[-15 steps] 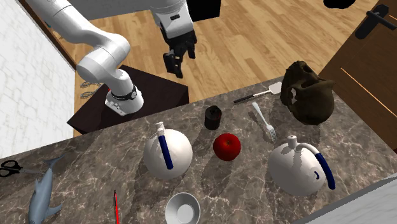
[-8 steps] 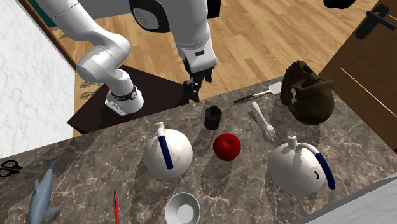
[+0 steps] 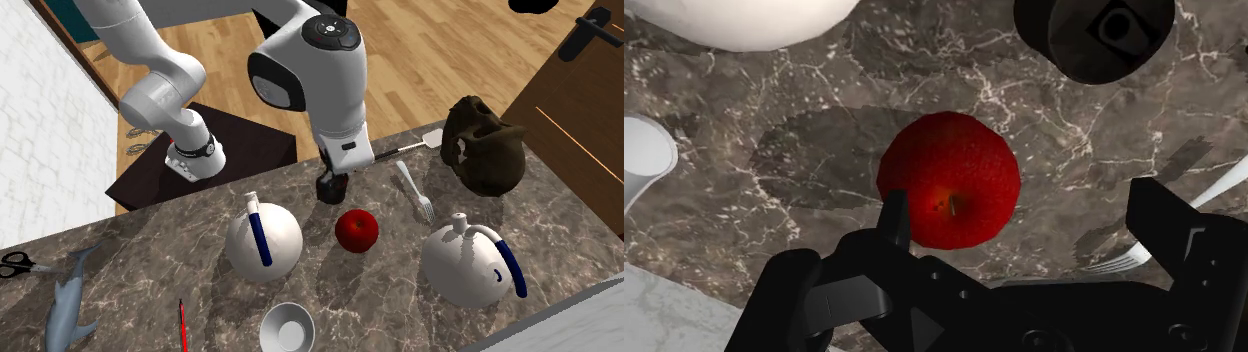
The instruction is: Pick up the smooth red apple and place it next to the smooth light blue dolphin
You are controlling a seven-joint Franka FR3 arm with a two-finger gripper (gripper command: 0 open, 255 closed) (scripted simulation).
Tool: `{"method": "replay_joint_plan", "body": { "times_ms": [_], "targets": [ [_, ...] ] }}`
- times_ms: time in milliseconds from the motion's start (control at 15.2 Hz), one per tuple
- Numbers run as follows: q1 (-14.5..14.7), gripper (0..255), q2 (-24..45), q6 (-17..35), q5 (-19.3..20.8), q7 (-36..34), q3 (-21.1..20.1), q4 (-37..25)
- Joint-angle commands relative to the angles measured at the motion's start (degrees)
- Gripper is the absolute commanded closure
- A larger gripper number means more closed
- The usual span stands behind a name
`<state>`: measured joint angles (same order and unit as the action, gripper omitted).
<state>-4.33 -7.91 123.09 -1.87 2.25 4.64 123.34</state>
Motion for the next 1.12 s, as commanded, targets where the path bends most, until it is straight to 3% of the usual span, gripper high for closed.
{"method": "replay_joint_plan", "body": {
  "times_ms": [0,264,726,1056],
  "targets": [
    [-0.25,0,4.19,1.7,-0.07,-0.22,0.29,-2.45],
    [-0.94,0,11.09,3.69,-0.4,-0.01,1.0,-7.19],
    [-0.94,0,14.32,8.88,-0.96,0.37,0.91,-5.21],
    [-0.94,0,14.32,8.88,-0.96,0.37,0.9,-5.21]
  ]
}}
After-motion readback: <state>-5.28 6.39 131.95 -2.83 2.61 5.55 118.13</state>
